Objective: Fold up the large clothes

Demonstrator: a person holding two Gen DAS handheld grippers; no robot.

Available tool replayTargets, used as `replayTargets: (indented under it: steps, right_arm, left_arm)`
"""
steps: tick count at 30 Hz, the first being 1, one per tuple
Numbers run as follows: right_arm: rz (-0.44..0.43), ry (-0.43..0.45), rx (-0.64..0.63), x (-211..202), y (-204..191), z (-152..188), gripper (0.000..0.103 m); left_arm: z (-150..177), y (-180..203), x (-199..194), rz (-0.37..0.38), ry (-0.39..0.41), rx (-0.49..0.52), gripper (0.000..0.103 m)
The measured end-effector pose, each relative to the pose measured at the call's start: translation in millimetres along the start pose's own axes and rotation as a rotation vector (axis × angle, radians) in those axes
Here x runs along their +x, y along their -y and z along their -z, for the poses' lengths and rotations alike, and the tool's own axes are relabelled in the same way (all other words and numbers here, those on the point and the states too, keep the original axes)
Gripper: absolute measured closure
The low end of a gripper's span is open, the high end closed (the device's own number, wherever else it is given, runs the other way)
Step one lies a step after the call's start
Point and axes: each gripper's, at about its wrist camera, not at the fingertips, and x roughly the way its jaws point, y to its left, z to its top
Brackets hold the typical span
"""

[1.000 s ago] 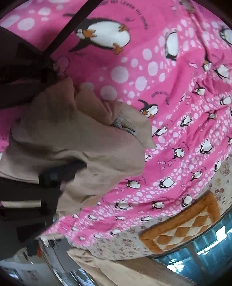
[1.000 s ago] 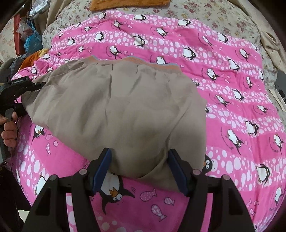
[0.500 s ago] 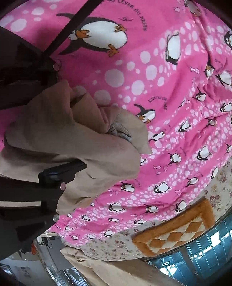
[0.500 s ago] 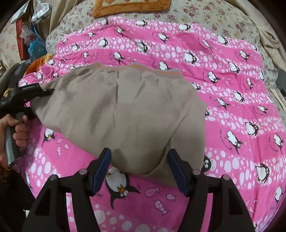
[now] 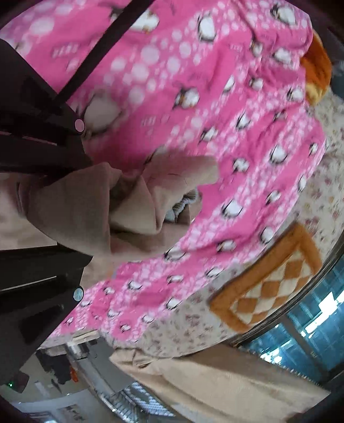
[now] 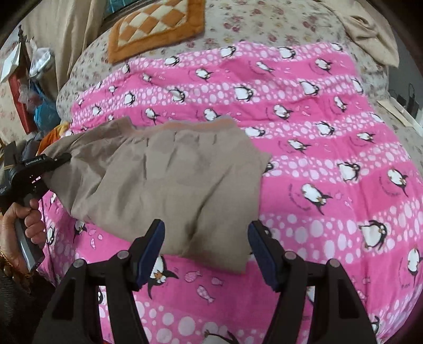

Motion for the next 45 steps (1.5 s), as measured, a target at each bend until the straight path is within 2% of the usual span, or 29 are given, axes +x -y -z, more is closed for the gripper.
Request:
replayTargets:
  steps: [3, 6, 15, 23, 29, 32, 37, 42, 45]
  right_arm:
    - [0.003, -0.001, 0.000, -4, 9, 3, 0.034]
    - [0.008, 0.000, 0.000, -10, 19, 6, 0.034]
    - [0.022, 0.030, 0.021, -37, 50, 17, 0.034]
    - [0.034, 0.056, 0.046, -54, 67, 20, 0.033]
    - [0.047, 0.045, 0.089, -55, 86, 24, 0.033]
    - [0.076, 0.057, 0.101, -60, 95, 26, 0.033]
    - [0.098, 0.060, 0.130, -64, 111, 28, 0.033]
    - [0.101, 0.057, 0.116, -61, 107, 26, 0.033]
    - [0.109, 0.051, 0.106, -55, 103, 23, 0.033]
  left_arm:
    - [15, 26, 16, 0.032, -0.045, 0.041, 0.103]
    - [31, 50, 26, 0.032, -0.068, 0.089, 0.103]
    - [56, 92, 42, 0.041, -0.118, 0.117, 0.103]
    - [84, 154, 57, 0.062, -0.176, 0.175, 0.103]
    - [128, 195, 77, 0.087, -0.236, 0.252, 0.103]
    - [153, 196, 85, 0.077, -0.271, 0.291, 0.103]
    - [178, 188, 86, 0.054, -0.255, 0.391, 0.103]
    - [191, 185, 78, 0.076, -0.231, 0.432, 0.103]
    - [199, 181, 69, 0.108, -0.243, 0.452, 0.096]
